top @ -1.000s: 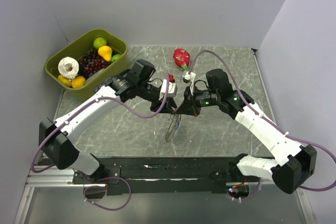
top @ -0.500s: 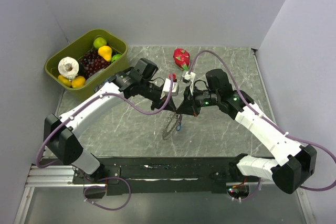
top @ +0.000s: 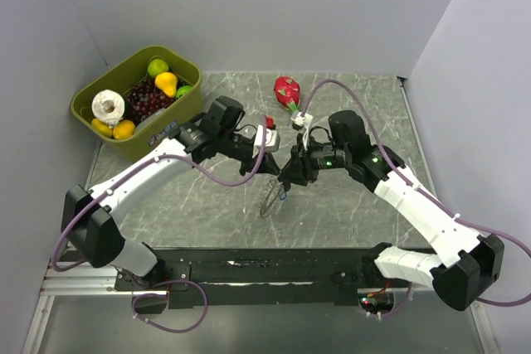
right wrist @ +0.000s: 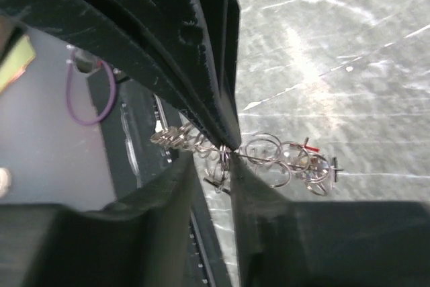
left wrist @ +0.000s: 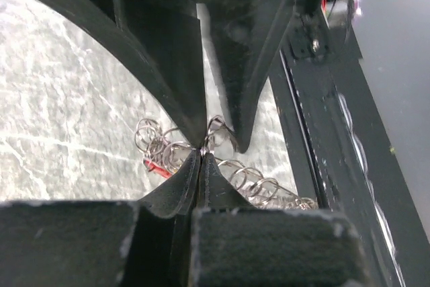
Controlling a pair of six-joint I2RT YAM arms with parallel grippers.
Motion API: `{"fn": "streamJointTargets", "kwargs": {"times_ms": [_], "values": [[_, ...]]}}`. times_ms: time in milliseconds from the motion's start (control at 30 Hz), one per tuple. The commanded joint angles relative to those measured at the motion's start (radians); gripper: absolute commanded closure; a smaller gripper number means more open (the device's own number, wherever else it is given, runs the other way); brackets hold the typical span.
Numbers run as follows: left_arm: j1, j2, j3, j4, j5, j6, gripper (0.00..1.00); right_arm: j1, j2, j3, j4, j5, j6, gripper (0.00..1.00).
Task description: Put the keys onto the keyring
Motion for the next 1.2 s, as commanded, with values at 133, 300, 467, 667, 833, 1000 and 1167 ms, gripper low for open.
{"fn": "streamJointTargets", "kwargs": {"times_ms": [133, 300, 467, 667, 833, 1000, 1167], "values": [[-0.008, -0.166, -0.204, 0.564, 0.034, -0.285, 0.99, 0.001, -0.13, -0.037, 0.243, 0.039, 0.154, 0.35], [-0.007, -0.249, -0.368, 0.874, -0.034, -0.469, 0.99, -0.028, -0.161, -0.052, 0.27, 0.012, 0.226, 0.27], [-0.007, -0.324, -0.527, 1.198, -0.147, -0.639, 0.99, -0.079, -0.173, -0.066, 0.291, -0.056, 0.292, 0.29], [-0.005, -0.353, -0.606, 1.359, -0.231, -0.719, 0.99, -0.106, -0.193, -0.072, 0.302, -0.079, 0.35, 0.32], [0.001, -0.353, -0.617, 1.384, -0.237, -0.736, 0.99, -0.105, -0.179, -0.055, 0.285, -0.102, 0.375, 0.37], [0.001, -0.347, -0.61, 1.382, -0.22, -0.731, 0.99, -0.105, -0.176, -0.047, 0.267, -0.064, 0.372, 0.43], [0.001, -0.344, -0.595, 1.349, -0.202, -0.716, 0.99, -0.105, -0.178, -0.037, 0.274, -0.033, 0.392, 0.46]]}}
